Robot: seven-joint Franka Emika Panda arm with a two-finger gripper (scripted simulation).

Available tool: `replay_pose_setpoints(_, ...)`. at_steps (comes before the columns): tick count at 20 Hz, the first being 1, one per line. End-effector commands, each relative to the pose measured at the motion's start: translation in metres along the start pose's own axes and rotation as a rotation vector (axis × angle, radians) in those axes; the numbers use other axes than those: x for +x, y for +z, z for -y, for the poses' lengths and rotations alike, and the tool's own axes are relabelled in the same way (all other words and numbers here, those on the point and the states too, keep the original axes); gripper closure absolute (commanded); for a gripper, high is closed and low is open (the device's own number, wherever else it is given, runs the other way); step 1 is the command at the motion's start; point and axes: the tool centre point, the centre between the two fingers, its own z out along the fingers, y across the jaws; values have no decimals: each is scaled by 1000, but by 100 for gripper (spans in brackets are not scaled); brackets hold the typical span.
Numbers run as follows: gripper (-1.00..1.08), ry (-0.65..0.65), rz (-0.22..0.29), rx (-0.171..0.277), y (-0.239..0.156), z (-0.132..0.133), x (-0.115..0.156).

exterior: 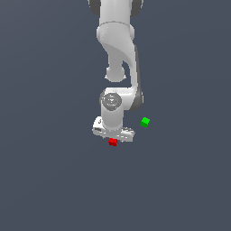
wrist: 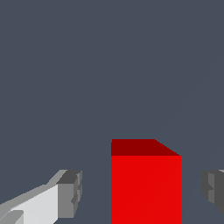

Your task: Stack the red cube on top of the green cube.

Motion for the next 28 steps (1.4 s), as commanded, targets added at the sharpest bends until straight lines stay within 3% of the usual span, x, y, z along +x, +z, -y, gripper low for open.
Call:
replay_pose_setpoints(1, -92, 0, 0, 0, 11, 0, 0)
replay_pose_setpoints(6, -92, 0, 0, 0, 17, 0, 1)
replay_pose_setpoints(7, 108, 0, 0, 0, 17, 0, 1)
replay_pose_setpoints(20, 108, -1, 0, 0, 15, 1, 0)
replay_pose_setpoints(28, 108, -1, 0, 0, -20, 0, 0)
